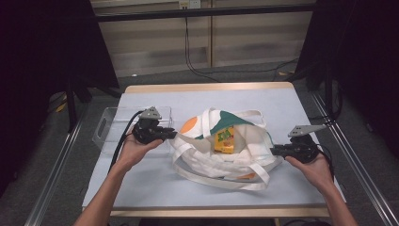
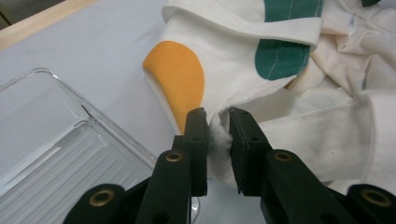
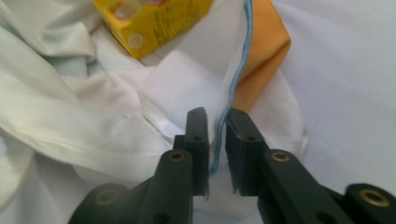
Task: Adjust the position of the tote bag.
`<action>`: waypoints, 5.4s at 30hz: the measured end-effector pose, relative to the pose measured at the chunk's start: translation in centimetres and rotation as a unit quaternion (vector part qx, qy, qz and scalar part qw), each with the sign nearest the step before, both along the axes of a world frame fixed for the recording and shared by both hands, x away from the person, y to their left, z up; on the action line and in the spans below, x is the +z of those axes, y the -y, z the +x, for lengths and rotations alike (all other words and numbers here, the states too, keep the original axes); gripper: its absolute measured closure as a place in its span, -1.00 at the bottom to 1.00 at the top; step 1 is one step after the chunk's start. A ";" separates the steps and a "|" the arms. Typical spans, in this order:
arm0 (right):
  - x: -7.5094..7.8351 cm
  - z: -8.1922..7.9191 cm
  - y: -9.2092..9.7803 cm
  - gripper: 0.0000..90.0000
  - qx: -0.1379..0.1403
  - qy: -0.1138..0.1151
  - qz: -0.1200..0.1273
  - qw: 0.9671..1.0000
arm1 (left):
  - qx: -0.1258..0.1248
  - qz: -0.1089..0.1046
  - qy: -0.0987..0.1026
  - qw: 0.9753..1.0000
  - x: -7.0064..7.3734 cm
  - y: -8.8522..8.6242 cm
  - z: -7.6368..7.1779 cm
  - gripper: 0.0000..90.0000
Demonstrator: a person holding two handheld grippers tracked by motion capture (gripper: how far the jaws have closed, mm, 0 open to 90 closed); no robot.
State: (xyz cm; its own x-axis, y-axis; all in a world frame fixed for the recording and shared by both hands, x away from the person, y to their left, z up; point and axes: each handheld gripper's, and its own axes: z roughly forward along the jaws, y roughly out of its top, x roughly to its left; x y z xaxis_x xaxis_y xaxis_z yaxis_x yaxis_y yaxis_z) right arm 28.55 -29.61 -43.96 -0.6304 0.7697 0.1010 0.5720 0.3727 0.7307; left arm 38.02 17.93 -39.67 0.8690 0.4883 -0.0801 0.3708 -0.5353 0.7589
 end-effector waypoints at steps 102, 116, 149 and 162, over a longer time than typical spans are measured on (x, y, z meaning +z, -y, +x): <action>2.5 18.5 -9.2 0.86 0.124 -0.087 0.056 0.987 | -0.280 0.020 -0.030 0.959 -4.1 12.8 -12.6 0.95; 0.8 20.6 -9.8 0.94 0.048 -0.102 0.044 0.993 | -0.289 0.024 -0.031 0.957 -4.2 12.9 -13.0 0.95; 0.9 19.4 -9.3 0.31 0.006 -0.057 0.034 0.998 | -0.252 -0.038 -0.060 0.965 -3.7 10.4 -11.7 0.59; 2.6 16.1 -7.6 -0.07 0.007 -0.014 0.058 0.998 | -0.193 -0.102 -0.041 0.975 -0.4 6.6 -9.7 0.52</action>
